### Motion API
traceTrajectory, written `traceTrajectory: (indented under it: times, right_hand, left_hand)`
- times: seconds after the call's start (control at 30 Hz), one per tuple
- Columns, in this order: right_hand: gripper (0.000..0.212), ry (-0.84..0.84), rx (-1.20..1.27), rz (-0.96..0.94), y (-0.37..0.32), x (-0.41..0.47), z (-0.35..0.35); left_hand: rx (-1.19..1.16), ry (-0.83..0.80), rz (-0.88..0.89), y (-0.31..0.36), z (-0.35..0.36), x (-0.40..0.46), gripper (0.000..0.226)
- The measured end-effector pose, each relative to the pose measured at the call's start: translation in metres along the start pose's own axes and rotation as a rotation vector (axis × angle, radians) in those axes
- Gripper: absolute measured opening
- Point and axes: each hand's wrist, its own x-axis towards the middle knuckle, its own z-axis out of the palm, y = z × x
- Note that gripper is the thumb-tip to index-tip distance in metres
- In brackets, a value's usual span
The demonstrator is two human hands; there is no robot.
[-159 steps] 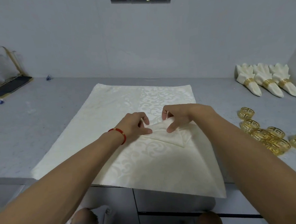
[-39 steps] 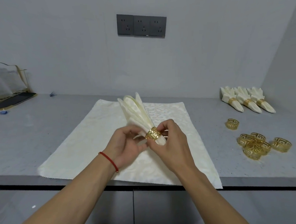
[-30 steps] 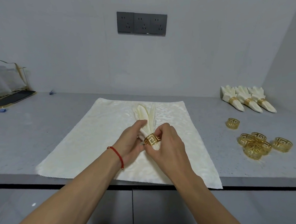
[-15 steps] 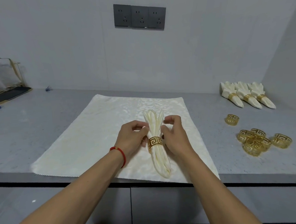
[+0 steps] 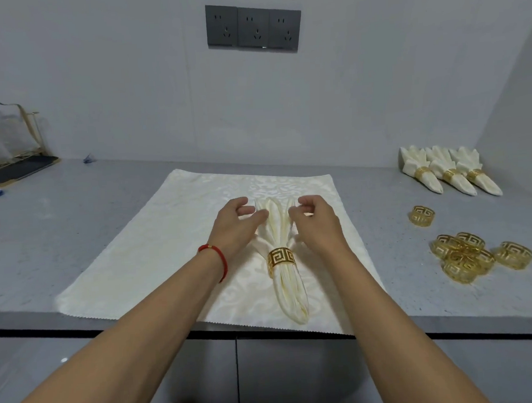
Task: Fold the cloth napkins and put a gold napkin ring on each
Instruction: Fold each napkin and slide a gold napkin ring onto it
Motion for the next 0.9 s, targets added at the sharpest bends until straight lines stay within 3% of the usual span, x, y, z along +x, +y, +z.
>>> traceTrajectory:
  times: [0.17, 0.3, 0.4, 0.53, 0.67, 0.9]
  right_hand:
    - [0.030, 0.069, -0.029, 0.062, 0.006, 0.013, -0.001]
    - [0.041, 0.048, -0.255, 0.025, 0.008, -0.001, -0.010]
    - [0.061, 0.123, -0.474, -0.073, -0.011, -0.039, -0.008]
    - [0.080, -0.102, -0.835, -0.041, -0.031, -0.081, 0.000]
    - [0.071, -0.162, -0.755, -0.026, -0.026, -0.074, 0.000]
    - [0.059, 0.021, -0.549, 0.013, 0.006, -0.022, -0.049]
  left_hand:
    - [-0.109, 0.170, -0.029, -0.004, 0.001, 0.006, 0.024]
    - [-0.093, 0.122, -0.003, -0.008, -0.008, 0.002, 0.012]
    - [-0.122, 0.079, 0.001, -0.003, -0.007, 0.000, 0.019]
    - [-0.013, 0.061, 0.060, 0.000, -0.001, 0.001, 0.028]
    - [0.100, 0.099, 0.127, 0.011, 0.012, -0.002, 0.029]
    - [0.014, 0.039, 0.184, 0.040, 0.060, 0.020, 0.039]
